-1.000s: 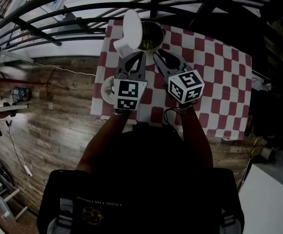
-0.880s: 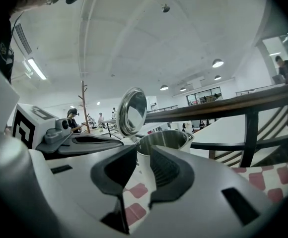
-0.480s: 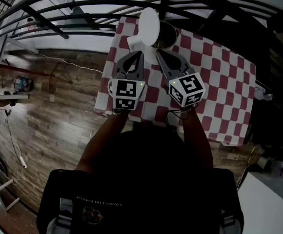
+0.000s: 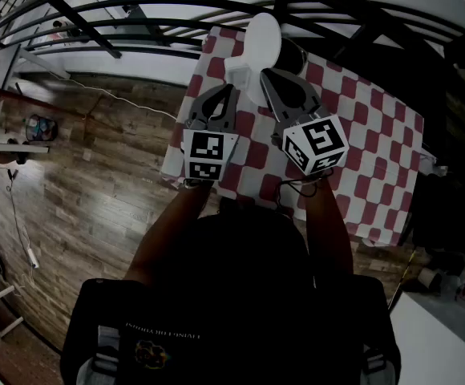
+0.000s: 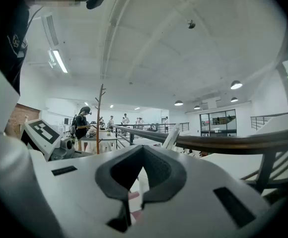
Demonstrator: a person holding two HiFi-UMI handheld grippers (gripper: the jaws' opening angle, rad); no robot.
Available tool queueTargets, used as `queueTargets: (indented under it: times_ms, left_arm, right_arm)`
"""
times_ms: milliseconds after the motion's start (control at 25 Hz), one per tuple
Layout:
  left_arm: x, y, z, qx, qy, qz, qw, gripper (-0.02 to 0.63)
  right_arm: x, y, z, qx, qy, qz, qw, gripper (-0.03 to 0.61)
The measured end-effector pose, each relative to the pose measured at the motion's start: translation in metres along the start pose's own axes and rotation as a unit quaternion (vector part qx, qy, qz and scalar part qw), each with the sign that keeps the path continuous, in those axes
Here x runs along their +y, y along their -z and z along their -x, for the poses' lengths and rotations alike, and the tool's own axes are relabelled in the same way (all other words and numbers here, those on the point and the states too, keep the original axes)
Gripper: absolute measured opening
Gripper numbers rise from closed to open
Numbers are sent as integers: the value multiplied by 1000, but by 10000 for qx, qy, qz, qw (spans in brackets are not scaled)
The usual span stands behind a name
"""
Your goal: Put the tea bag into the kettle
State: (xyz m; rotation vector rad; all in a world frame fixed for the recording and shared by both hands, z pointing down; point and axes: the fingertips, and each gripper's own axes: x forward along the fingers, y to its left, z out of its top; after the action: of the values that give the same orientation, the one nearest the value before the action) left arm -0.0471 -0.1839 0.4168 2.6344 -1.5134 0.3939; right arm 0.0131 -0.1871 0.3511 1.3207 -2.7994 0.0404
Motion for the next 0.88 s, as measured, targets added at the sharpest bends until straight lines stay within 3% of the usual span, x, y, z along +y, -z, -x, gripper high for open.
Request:
queueTargets:
  times_ms: [520,880]
  left_arm:
    - [8,1,8,-13,-74,38,10000,5]
    - [9,2,3,18,-85,66,9999,5]
  right_arm:
    - [-29,-54,-15,-333,278,461,9980,14]
    - [-42,-49,-25,-135,378,502,9979,14]
